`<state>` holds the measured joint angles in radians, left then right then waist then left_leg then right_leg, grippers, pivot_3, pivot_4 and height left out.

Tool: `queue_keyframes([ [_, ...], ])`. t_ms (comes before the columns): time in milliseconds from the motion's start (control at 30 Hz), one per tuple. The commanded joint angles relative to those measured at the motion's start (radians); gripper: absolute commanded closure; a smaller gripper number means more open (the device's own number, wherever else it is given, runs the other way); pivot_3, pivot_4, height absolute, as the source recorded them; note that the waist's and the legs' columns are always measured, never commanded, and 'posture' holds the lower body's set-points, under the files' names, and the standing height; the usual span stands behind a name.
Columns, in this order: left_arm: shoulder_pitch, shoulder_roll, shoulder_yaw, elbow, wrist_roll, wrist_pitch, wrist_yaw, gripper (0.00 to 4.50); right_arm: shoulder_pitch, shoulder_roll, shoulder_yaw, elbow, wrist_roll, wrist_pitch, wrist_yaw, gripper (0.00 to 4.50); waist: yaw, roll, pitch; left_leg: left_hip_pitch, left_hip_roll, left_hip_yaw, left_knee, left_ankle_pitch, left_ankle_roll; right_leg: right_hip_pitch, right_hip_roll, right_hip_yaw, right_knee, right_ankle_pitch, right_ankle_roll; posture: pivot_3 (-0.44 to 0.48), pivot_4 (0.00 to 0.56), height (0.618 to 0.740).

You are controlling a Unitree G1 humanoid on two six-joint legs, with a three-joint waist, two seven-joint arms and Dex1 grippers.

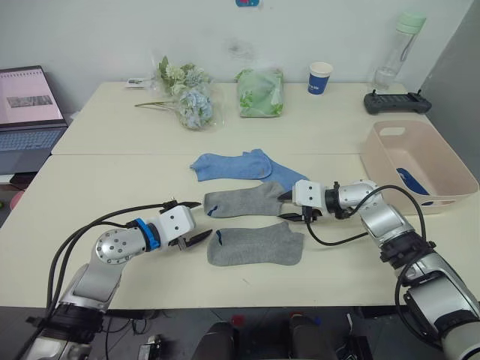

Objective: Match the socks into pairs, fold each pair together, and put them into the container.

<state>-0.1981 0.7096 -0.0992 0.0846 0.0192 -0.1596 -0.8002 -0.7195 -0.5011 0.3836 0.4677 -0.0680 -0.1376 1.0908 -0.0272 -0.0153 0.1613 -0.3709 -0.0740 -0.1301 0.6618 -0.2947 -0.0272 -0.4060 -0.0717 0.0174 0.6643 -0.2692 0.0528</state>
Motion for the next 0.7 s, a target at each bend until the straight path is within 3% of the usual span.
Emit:
queue_keyframes([
  [33, -0.031, -0.019, -0.033, 0.063, 0.035, -0.049, -0.001, 0.69, -0.032, 0.003, 0.006, 0.025, -0.023, -0.055, 0.022, 2.09, 0.002, 0.0, 0.0, 0.0, 0.0, 0.0, 0.0, 0.0, 0.0, 0.0, 0.0, 0.0, 0.0, 0.0, 0.0, 0.0, 0.15, 0.74],
  [167, -0.057, -0.026, -0.053, 0.115, 0.043, -0.085, -0.016, 0.69, -0.044, 0.004, 0.013, 0.048, -0.039, -0.091, 0.052, 2.09, 0.003, 0.001, -0.001, 0.0, -0.001, 0.0, 0.001, 0.0, 0.0, 0.001, 0.0, -0.001, 0.0, 0.0, 0.0, 0.0, 0.15, 0.74],
  [200, -0.063, -0.027, -0.055, 0.127, 0.044, -0.092, -0.02, 0.86, -0.049, 0.006, 0.015, 0.052, -0.048, -0.102, 0.045, 2.09, 0.003, 0.001, -0.001, 0.0, -0.001, -0.001, 0.001, 0.0, 0.0, 0.001, 0.0, -0.001, 0.0, 0.0, 0.0, 0.0, 0.15, 0.74],
  [233, -0.067, -0.028, -0.056, 0.136, 0.045, -0.097, -0.022, 1.07, -0.052, 0.008, 0.014, 0.056, -0.055, -0.11, 0.039, 2.09, 0.003, 0.002, -0.001, 0.0, -0.001, 0.0, 0.001, 0.0, 0.0, 0.001, 0.0, 0.0, 0.0, 0.0, 0.0, 0.0, 0.15, 0.74],
  [333, -0.085, -0.04, -0.059, 0.155, 0.035, -0.1, -0.034, 1.87, -0.062, 0.017, 0.012, 0.092, -0.077, -0.13, 0.01, 2.69, 0.001, 0.002, -0.002, 0.001, -0.001, 0.0, 0.0, 0.0, 0.0, 0.001, 0.0, 0.0, 0.001, 0.0, 0.0, 0.0, 0.15, 0.74],
  [500, -0.097, -0.045, -0.06, 0.162, 0.031, -0.097, -0.052, 3.56, -0.067, 0.008, -0.005, 0.094, -0.067, -0.127, 0.026, 4.44, 0.0, 0.002, -0.002, 0.001, -0.001, 0.0, 0.001, 0.0, 0.0, 0.001, 0.001, 0.0, 0.001, 0.0, 0.0, 0.0, 0.15, 0.74],
  [600, -0.108, -0.048, -0.058, 0.172, 0.027, -0.097, -0.059, 4.48, -0.073, 0.008, -0.022, 0.091, -0.043, -0.107, 0.038, 4.5, -0.002, 0.002, -0.002, 0.001, 0.0, 0.0, 0.001, 0.0, 0.0, 0.001, 0.001, 0.0, 0.001, 0.0, 0.0, 0.0, 0.15, 0.74],
  [700, -0.122, -0.05, -0.051, 0.178, 0.018, -0.097, -0.063, 4.48, -0.074, 0.011, -0.043, 0.067, -0.016, -0.073, 0.058, 4.5, -0.002, 0.002, -0.002, 0.001, 0.0, 0.0, 0.0, 0.0, 0.0, 0.001, 0.001, 0.0, 0.001, 0.0, 0.0, 0.0, 0.15, 0.74],
])
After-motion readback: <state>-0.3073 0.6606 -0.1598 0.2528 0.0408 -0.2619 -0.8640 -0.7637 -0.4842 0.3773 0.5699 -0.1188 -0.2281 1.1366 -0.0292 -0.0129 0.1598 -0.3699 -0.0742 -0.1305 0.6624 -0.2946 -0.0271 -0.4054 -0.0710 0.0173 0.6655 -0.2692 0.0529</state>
